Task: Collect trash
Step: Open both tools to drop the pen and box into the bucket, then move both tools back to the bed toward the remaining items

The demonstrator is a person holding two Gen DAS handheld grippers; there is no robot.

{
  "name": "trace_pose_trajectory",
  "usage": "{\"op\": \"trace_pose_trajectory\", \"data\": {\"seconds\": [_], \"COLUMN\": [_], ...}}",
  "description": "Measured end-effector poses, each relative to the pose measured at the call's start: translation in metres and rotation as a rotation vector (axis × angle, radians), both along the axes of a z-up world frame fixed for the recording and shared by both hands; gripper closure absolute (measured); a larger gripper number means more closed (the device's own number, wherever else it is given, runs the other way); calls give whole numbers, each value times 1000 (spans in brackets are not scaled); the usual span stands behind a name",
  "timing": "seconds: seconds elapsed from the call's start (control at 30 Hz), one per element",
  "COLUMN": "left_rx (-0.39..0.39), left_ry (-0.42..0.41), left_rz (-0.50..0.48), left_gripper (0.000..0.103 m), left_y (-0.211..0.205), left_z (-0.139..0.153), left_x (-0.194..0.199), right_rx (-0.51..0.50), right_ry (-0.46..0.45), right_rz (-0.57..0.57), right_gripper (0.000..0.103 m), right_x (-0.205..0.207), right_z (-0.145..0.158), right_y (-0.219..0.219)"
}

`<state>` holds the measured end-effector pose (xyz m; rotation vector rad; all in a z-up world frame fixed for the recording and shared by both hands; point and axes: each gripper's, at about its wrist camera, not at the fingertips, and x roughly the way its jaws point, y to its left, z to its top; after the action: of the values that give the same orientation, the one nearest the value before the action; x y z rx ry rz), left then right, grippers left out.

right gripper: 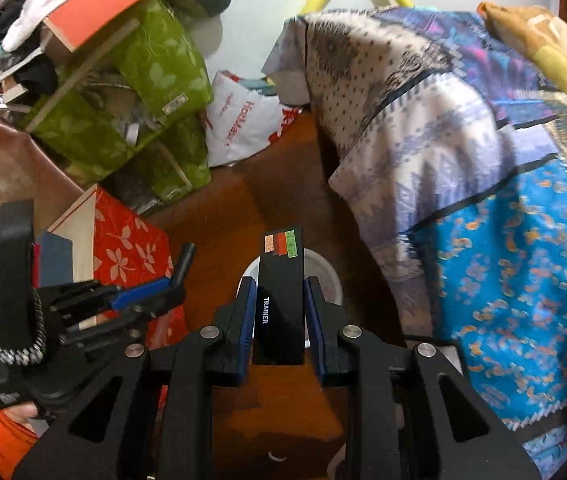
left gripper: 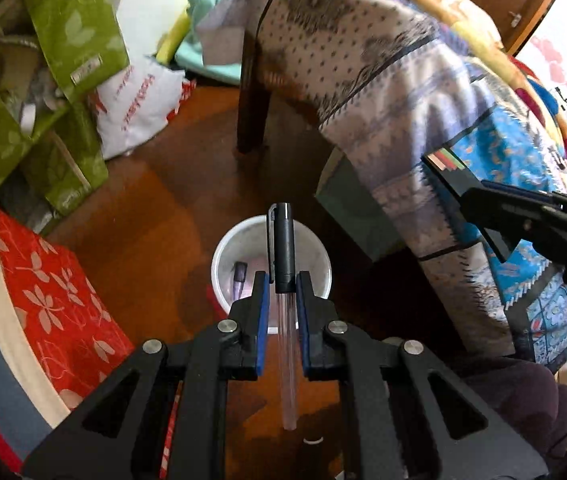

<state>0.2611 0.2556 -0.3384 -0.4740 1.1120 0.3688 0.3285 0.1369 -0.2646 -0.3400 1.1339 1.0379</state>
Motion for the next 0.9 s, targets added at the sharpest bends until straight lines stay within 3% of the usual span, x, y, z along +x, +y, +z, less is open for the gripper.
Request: {"op": "trace_pose_trajectory", "data": {"seconds": [0.2, 0.27, 0.3, 0.6, 0.9], "left_rx": [-36, -47, -51, -33, 35], "left_ry": [-7, 12, 27, 71, 8], "left_rz": [13, 24, 30, 22, 25], "left_gripper": [91, 86, 77, 75, 75], "left_y": [12, 16, 17, 11, -2], "left_z": [-9, -11, -13, -17, 31], "left_x": [18, 24, 27, 20, 0], "right_rx": [18, 2, -2, -15, 13], "right_ry": [59, 65, 61, 15, -37], "right_rz": [23, 20, 15, 0, -25], "right_gripper": [78, 62, 59, 59, 59], "right_x": [15, 18, 20, 20, 13], "right_z": [-6, -8, -9, -4, 26], "right_y": [19, 24, 24, 12, -13]}}
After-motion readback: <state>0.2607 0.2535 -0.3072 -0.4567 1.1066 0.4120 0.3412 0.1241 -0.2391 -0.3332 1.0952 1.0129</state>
